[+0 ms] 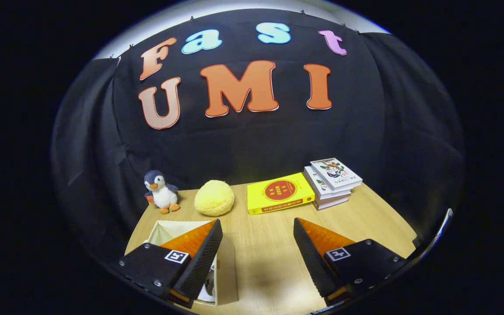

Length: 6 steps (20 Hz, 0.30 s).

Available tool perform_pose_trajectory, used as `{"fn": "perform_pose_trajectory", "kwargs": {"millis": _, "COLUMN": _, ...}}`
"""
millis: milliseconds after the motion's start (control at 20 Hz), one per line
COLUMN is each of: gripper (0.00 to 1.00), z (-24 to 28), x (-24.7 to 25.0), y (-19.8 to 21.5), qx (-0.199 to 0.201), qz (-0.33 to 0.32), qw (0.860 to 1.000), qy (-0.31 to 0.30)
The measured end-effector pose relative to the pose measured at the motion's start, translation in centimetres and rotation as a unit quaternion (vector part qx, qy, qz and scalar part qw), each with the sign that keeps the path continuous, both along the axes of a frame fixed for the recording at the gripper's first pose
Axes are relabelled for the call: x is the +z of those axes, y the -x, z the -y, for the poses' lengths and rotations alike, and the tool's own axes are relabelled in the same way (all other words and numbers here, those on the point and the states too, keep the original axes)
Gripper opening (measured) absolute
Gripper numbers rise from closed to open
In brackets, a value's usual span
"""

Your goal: Open the storage box then place both shoes into the box .Put the left shoe in first, then the right shoe, with the right side of both shoes facing outward in a uniform manner.

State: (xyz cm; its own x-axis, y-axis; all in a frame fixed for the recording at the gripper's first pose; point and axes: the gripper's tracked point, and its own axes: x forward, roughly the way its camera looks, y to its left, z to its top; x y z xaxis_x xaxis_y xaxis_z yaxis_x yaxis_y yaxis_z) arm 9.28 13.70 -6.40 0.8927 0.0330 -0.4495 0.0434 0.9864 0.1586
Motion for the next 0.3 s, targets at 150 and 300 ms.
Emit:
{"fn": "perform_pose_trajectory", "kwargs": {"millis": 150, "gripper": 0.98, "z": 3.0, "x": 1.1, "y": -0.2, "qx": 0.007, "qz": 0.017, "qw": 1.0, "qy": -0.006}}
{"fn": "perform_pose_trajectory", "kwargs": {"millis": 300, "gripper": 0.98, "z": 5.8, "x": 1.8, "y": -0.2, "qx": 0.016, "qz": 0.031, "qw": 0.999, "qy": -0.009}}
